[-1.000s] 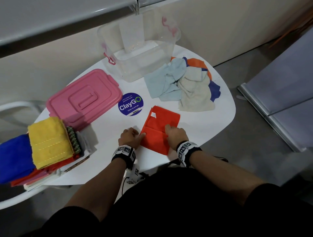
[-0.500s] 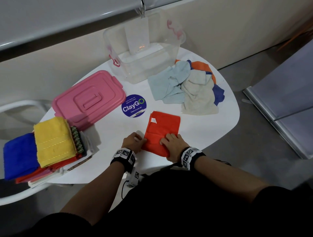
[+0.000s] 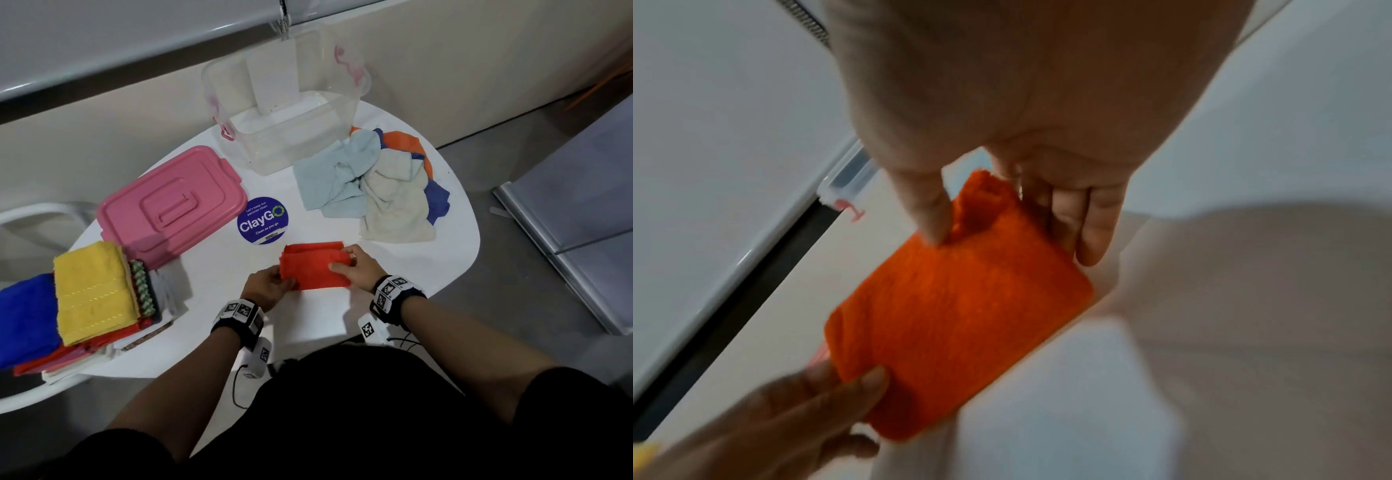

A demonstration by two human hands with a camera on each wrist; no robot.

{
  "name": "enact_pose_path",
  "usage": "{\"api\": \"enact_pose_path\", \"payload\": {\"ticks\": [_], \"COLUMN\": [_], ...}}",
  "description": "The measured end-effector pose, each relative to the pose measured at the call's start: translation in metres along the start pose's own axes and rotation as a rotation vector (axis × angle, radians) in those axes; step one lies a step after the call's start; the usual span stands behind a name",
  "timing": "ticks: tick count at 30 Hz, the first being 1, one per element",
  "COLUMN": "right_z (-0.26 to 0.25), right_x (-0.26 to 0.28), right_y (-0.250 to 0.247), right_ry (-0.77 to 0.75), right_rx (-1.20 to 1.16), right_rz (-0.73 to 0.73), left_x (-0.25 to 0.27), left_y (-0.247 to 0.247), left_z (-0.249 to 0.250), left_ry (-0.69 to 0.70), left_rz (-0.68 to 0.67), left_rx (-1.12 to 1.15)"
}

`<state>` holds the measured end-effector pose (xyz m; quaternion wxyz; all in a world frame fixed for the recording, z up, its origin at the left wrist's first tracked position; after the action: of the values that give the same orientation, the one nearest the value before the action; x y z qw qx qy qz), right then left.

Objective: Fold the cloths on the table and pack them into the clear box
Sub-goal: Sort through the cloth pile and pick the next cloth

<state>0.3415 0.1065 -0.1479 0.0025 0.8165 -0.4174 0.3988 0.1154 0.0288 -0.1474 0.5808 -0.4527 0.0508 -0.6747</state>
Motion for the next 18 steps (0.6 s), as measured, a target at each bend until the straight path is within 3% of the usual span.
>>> {"api": "enact_pose_path", "payload": {"ticks": [5, 13, 18], "right_z": [0.01, -0.007, 0.0], "right_x": [-0.017, -0.025, -0.03], "right_y": [-0.008, -0.015, -0.026], "right_ry": [0.032, 0.096, 0.12], "right_rx": [0.07, 0.299, 0.454], "right_rz": [0.012, 0.04, 0.073], "left_x": [-0.007, -0.02, -0.019], "left_y": [0.003, 0.005, 0.004], "left_z": [-0.005, 0.002, 0.001], "left_ry": [-0.128, -0.236, -0.38], "left_rz": [0.074, 0.198, 0.282], "left_rx": [0.162, 0.08, 0.202]}}
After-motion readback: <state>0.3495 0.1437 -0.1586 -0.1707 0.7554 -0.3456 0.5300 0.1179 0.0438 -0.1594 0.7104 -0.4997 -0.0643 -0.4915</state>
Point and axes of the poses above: each hand's wrist, its own x-axis away from the middle knuckle, its own y-axis out of the palm, z = x × y, the point moved 8 cm from there along -x, towards the middle knuckle, and after that the axes turned 5 degrees about -z, right-handed, at the moved point
